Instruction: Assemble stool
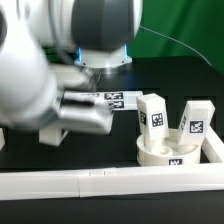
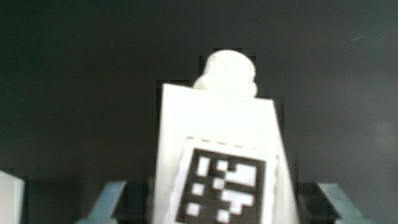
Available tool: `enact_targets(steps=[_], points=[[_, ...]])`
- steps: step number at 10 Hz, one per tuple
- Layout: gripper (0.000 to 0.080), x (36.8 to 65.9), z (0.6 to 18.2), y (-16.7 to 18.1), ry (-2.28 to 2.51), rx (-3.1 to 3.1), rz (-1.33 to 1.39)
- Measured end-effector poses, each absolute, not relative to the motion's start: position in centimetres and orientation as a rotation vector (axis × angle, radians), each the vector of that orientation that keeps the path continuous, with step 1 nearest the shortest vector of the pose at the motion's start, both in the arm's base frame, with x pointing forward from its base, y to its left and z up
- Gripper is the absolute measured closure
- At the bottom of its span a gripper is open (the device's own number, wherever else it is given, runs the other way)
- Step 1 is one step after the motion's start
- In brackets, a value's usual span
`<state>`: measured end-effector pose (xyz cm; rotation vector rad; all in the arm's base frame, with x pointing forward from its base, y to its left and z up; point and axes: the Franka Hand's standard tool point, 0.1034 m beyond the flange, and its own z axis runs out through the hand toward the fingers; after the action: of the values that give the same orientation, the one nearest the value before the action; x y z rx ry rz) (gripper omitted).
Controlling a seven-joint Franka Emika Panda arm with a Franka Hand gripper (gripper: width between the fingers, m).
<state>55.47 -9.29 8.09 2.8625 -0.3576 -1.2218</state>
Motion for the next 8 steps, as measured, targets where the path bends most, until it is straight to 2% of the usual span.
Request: enact_targets(steps=[1,3,5,8], points=[[0.0475,54.9,8.5,-9.8,-0.33,2.835,-1.234],[0.0475,54.4,7.7,-10.5,-0.318,2.8,-1.229],[0.0475,56.6,8.0,-10.3,-0.29,2.886,-0.981],[0.0475,60.5,12.9,-6.6,-0.196,2.986,-0.607]])
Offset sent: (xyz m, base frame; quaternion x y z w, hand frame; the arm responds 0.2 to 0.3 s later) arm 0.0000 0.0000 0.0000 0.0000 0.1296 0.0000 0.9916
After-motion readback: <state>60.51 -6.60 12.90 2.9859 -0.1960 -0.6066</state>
